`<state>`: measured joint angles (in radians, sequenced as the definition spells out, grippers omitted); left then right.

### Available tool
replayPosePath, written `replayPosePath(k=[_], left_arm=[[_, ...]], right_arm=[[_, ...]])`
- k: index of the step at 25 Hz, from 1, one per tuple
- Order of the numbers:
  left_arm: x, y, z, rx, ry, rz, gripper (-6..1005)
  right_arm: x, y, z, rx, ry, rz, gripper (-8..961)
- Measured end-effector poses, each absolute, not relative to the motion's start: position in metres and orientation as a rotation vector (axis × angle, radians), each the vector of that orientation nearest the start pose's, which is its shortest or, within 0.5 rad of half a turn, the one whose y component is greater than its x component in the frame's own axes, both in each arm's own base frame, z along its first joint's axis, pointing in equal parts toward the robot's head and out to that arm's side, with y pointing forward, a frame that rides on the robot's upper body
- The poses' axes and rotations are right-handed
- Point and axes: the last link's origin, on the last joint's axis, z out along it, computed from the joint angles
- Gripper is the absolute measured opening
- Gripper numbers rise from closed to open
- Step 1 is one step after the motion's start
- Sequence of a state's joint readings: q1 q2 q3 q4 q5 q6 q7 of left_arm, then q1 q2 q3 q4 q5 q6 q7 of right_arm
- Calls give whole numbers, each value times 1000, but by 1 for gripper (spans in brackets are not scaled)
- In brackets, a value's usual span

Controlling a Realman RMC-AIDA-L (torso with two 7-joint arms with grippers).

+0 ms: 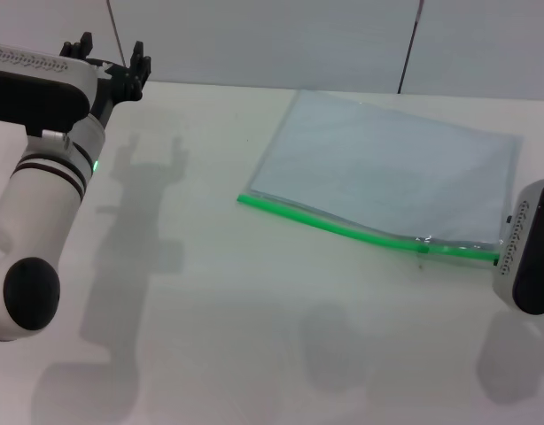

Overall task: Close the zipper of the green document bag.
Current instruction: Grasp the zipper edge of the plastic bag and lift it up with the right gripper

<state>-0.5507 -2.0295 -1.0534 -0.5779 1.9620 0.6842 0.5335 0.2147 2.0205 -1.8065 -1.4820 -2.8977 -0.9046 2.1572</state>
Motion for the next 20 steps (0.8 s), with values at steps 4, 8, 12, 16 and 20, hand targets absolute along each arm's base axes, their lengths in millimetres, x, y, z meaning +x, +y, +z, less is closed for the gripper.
replayPosePath(k=[4, 8, 12, 16, 20], left_arm=[[-261, 418, -9, -1556, -515, -440, 703], [-261, 419, -9, -1557, -515, -440, 702], [-261, 419, -9, -1557, -514, -435, 701], [-262, 418, -9, -1556, -515, -434, 701], [-262, 418, -9, -1556, -515, -434, 700]], right_arm=[[251, 336, -18, -2379, -73, -745, 593], [252, 339, -18, -2380, -71, -753, 592], [255, 338, -19, -2389, -60, -769, 591], [253, 337, -20, -2397, -61, -772, 590], [248, 336, -20, -2395, -67, -756, 589]])
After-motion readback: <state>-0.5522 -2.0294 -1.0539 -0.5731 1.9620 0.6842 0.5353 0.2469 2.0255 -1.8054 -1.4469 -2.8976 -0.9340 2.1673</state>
